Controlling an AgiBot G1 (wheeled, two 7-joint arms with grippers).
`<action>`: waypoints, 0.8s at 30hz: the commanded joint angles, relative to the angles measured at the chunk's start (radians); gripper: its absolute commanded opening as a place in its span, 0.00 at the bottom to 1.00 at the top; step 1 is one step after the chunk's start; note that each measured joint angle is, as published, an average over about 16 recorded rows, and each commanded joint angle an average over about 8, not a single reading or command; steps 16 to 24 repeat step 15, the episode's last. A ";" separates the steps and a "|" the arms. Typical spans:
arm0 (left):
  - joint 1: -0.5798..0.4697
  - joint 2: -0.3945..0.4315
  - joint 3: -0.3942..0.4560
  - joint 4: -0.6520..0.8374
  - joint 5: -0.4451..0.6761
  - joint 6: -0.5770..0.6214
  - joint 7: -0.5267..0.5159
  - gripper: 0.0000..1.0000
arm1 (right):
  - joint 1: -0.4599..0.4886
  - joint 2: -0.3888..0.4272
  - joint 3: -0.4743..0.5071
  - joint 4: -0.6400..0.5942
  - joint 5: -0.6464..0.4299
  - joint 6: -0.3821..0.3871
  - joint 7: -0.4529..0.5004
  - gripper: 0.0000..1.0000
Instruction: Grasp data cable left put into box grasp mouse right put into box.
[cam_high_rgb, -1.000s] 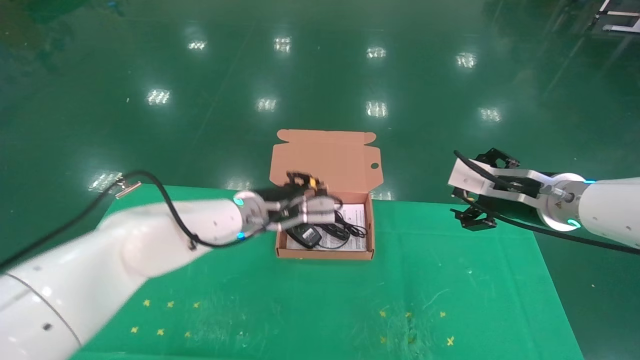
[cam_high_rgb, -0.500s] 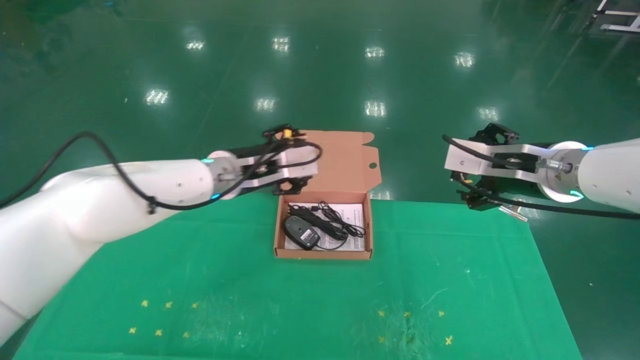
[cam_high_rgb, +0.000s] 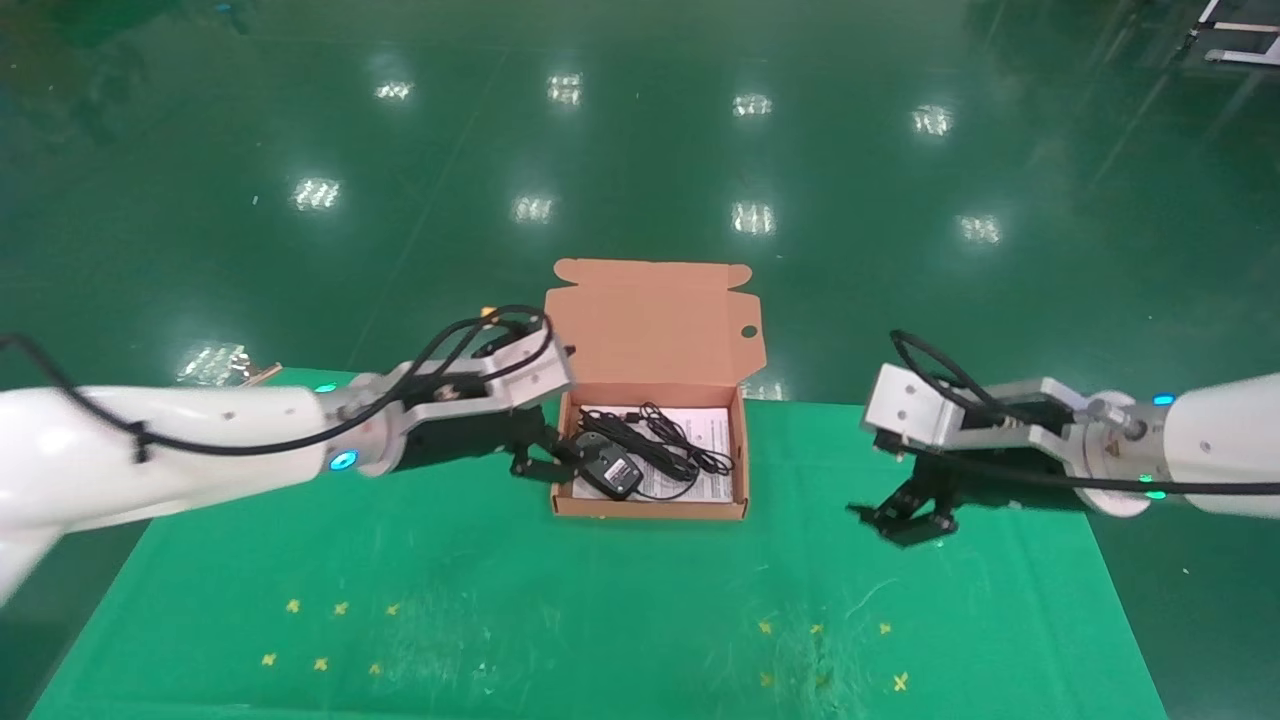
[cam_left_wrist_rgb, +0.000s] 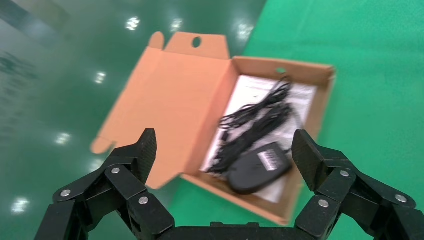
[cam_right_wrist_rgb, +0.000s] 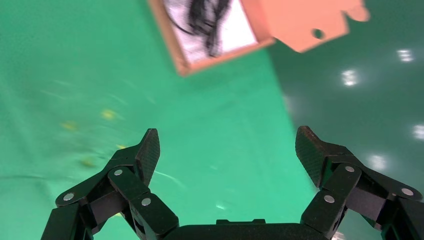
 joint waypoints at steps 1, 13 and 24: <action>0.016 -0.020 -0.025 -0.013 -0.035 0.033 0.000 1.00 | -0.025 0.004 0.036 -0.002 0.045 -0.022 -0.023 1.00; 0.107 -0.133 -0.171 -0.090 -0.236 0.221 -0.001 1.00 | -0.167 0.030 0.243 -0.013 0.301 -0.151 -0.153 1.00; 0.115 -0.143 -0.184 -0.097 -0.253 0.238 -0.001 1.00 | -0.180 0.033 0.261 -0.014 0.324 -0.163 -0.164 1.00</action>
